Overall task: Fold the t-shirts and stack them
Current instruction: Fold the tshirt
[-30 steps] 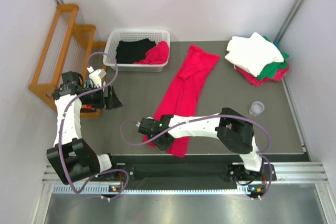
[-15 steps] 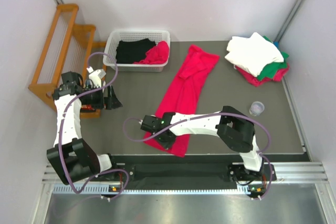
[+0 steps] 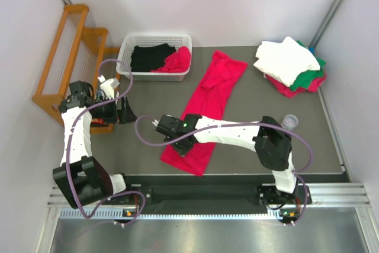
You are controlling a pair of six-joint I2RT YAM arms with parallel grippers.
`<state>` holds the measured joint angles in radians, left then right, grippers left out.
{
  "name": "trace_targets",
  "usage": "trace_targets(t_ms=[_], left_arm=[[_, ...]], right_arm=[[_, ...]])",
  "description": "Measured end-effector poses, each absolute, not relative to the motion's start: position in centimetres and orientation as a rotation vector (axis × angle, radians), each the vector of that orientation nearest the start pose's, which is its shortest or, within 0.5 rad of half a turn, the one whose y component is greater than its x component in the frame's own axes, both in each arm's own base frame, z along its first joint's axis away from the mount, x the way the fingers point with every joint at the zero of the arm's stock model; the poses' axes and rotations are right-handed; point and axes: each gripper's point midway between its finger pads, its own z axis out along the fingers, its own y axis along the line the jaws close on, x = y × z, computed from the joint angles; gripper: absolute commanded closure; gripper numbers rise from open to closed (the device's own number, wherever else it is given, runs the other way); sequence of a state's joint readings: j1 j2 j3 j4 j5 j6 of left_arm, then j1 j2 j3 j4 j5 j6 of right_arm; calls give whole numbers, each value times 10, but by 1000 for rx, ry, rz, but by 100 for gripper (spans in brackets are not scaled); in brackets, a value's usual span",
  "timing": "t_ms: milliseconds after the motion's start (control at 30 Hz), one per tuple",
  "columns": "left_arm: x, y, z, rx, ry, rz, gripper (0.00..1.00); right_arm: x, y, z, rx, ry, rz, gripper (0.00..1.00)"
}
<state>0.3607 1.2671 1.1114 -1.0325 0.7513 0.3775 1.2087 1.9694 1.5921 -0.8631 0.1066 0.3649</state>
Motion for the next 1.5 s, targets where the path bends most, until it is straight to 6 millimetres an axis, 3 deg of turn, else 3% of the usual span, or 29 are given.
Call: trace_targets(t_ms=[333,633,833,1000,1200,1367,1433,1500], left_arm=[[259,-18,175,210,2428,-722,1],[262,-17,179,224,2416,-709,1],[265,-16,185,231,2401,-697,1],[267,-16,189,236,2392,-695,1],[266,-18,190,237,2388,-712,1],[265,-19,190,237,2385,-721,1],[265,-19,190,238,2387,-722,1],[264,-19,190,240,2388,-723,1]], right_arm=[[138,384,75,-1180,2623,268,100],[119,348,87,-1211,2650,273,100],[113,333,83,-1223,2672,253,100],[111,336,81,-1228,2674,279,98],[110,343,63,-1254,2705,264,100],[115,365,49,-1271,2714,279,100],[117,371,48,-1277,2707,289,86],[117,373,48,-1278,2704,295,80]])
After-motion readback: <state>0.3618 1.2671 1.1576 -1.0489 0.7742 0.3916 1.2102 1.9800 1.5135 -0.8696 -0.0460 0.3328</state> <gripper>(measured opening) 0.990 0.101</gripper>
